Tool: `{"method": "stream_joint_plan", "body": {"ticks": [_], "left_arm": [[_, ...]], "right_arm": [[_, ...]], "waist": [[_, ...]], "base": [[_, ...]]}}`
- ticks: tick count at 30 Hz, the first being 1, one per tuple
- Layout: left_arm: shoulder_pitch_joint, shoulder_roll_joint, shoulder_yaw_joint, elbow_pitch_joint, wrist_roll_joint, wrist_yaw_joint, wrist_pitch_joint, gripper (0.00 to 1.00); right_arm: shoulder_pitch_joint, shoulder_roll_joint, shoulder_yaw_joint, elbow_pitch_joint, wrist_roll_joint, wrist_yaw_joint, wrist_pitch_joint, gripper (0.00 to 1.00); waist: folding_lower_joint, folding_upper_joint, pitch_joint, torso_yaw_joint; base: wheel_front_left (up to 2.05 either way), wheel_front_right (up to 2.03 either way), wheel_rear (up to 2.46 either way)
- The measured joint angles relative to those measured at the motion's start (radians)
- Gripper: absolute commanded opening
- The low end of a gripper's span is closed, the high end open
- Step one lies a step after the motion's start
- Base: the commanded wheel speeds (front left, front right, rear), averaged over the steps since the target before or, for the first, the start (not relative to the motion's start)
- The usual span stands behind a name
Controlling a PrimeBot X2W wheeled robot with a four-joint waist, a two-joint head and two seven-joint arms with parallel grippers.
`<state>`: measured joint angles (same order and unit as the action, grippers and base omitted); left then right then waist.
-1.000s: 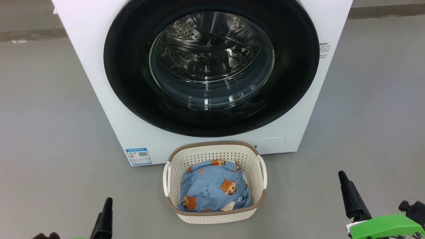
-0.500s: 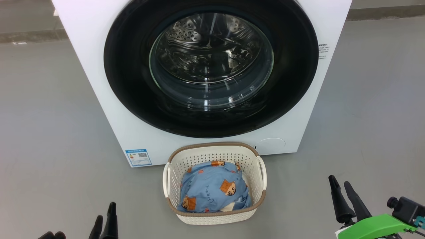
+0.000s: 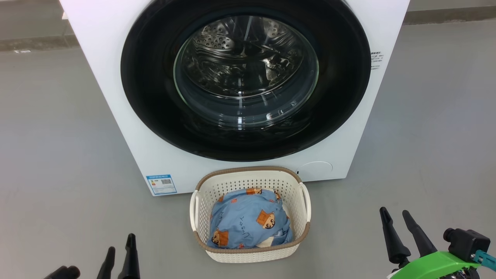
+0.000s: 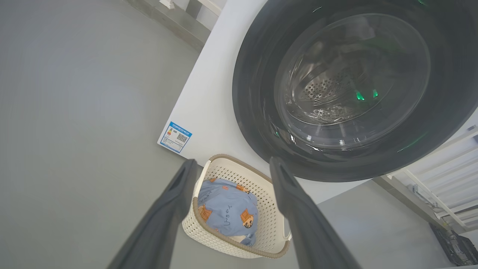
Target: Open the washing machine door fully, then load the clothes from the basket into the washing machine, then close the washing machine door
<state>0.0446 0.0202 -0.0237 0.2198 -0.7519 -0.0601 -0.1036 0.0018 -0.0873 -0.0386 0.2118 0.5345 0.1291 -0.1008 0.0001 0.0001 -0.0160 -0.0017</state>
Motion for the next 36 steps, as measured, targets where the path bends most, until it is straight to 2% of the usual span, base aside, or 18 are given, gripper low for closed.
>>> {"method": "stream_joint_plan", "body": {"ticks": [13,36], "left_arm": [[0.020,0.004,0.003,-0.021,0.141,0.004,-0.035,1.00],[0.043,0.012,0.002,-0.089,0.458,0.021,-0.105,1.00]], "right_arm": [[0.004,0.001,0.001,0.017,-0.145,0.000,-0.040,1.00],[0.018,0.002,0.009,-0.010,-0.480,0.000,-0.105,1.00]], "waist": [[0.0000,0.0000,0.002,-0.001],[0.0000,0.0000,0.003,-0.001]], "base": [[0.00,0.00,0.00],[0.00,0.00,0.00]]}}
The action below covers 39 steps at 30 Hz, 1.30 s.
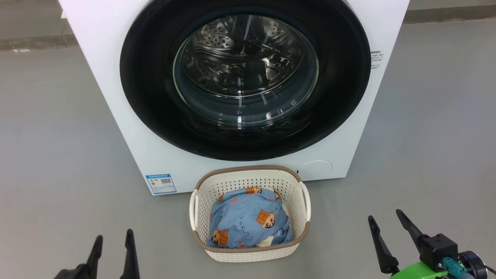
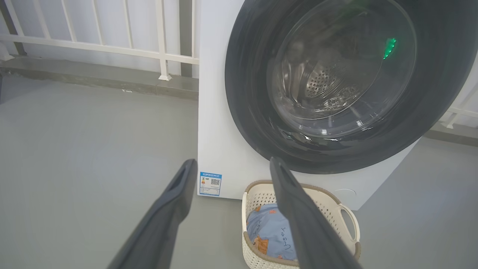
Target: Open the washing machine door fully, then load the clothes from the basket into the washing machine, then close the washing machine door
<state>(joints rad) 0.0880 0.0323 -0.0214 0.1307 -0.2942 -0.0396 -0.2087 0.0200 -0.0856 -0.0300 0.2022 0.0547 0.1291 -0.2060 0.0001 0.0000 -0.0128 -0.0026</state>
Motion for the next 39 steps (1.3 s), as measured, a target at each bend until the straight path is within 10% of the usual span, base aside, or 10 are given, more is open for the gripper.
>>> {"method": "stream_joint_plan", "body": {"ticks": [15,39], "left_arm": [[0.016,0.005,0.001,-0.013,0.179,0.010,-0.040,1.00],[0.016,0.006,0.020,-0.016,0.180,0.013,-0.040,1.00]], "right_arm": [[0.005,0.007,-0.013,-0.024,-0.197,0.000,-0.044,1.00],[0.006,0.031,-0.057,-0.027,-0.199,0.000,-0.044,1.00]], "waist": [[-0.0001,0.0000,-0.002,-0.001],[-0.0001,0.0000,0.000,-0.003]], "base": [[0.00,0.00,0.00],[0.00,0.00,0.00]]}}
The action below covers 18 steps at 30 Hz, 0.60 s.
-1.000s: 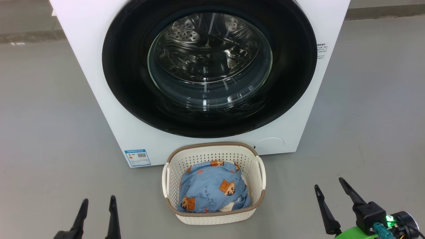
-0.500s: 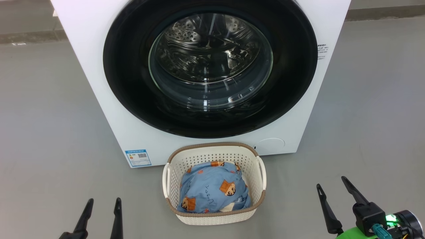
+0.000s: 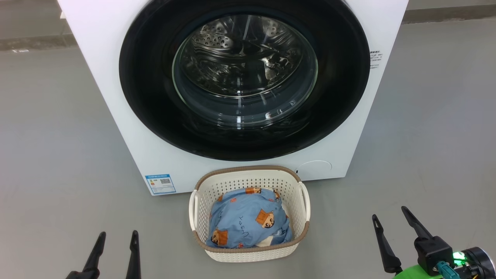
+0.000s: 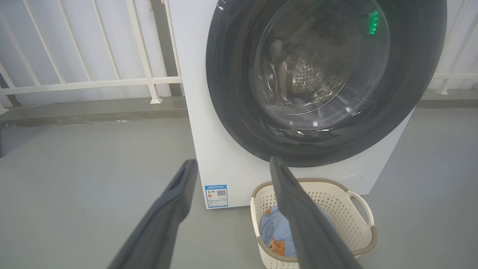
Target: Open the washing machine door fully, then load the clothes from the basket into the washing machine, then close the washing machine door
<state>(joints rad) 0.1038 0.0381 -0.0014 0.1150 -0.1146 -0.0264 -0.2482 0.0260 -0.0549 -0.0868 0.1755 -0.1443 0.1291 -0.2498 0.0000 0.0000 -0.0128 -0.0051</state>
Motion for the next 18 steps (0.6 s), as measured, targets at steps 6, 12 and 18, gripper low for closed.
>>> {"method": "stream_joint_plan", "body": {"ticks": [6,12,18], "left_arm": [[0.000,0.000,0.003,-0.001,0.000,0.000,0.000,1.00],[0.000,0.000,0.006,-0.001,0.000,0.005,0.000,1.00],[0.000,0.000,0.005,-0.002,0.000,0.006,0.000,1.00]], "right_arm": [[0.000,0.002,-0.004,0.009,0.000,0.000,0.000,1.00],[0.000,0.005,-0.017,0.013,0.001,0.000,0.000,1.00],[0.000,0.007,-0.028,0.031,0.014,0.000,0.000,1.00]], "waist": [[0.0001,0.0000,0.001,0.000],[0.0001,0.0000,-0.002,0.000],[0.0000,0.0000,-0.005,0.000]], "base": [[0.00,0.00,0.00],[0.00,0.00,0.00],[0.00,0.00,0.00]]}}
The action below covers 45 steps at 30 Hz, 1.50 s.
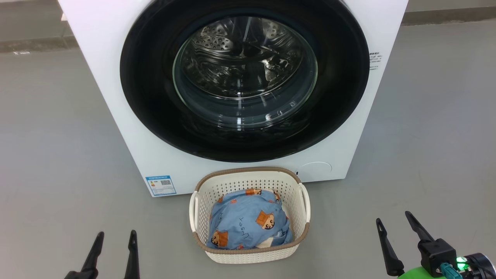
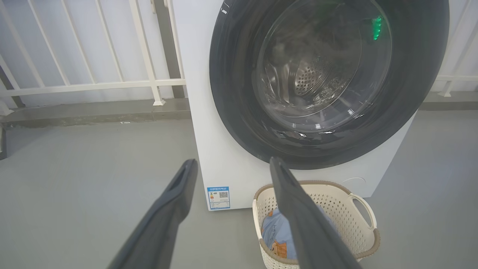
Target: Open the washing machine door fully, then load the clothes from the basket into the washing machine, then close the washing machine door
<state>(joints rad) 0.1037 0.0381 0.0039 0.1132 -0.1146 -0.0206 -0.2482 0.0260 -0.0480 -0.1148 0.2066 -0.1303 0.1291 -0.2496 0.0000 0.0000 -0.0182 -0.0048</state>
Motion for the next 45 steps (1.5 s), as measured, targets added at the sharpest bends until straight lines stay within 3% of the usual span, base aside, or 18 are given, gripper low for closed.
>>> {"method": "stream_joint_plan", "body": {"ticks": [21,45], "left_arm": [[0.000,0.000,0.001,-0.007,-0.001,0.006,0.000,1.00],[0.000,0.001,0.004,-0.015,-0.001,0.007,0.000,1.00]], "right_arm": [[0.000,0.005,-0.005,0.016,0.010,0.000,0.000,1.00],[0.000,0.007,-0.001,0.022,0.019,0.000,0.000,1.00]], "waist": [[0.0000,0.0000,-0.009,0.003],[0.0000,0.0000,-0.013,-0.015]], "base": [[-0.01,0.16,-0.15],[0.50,1.45,-1.95]]}}
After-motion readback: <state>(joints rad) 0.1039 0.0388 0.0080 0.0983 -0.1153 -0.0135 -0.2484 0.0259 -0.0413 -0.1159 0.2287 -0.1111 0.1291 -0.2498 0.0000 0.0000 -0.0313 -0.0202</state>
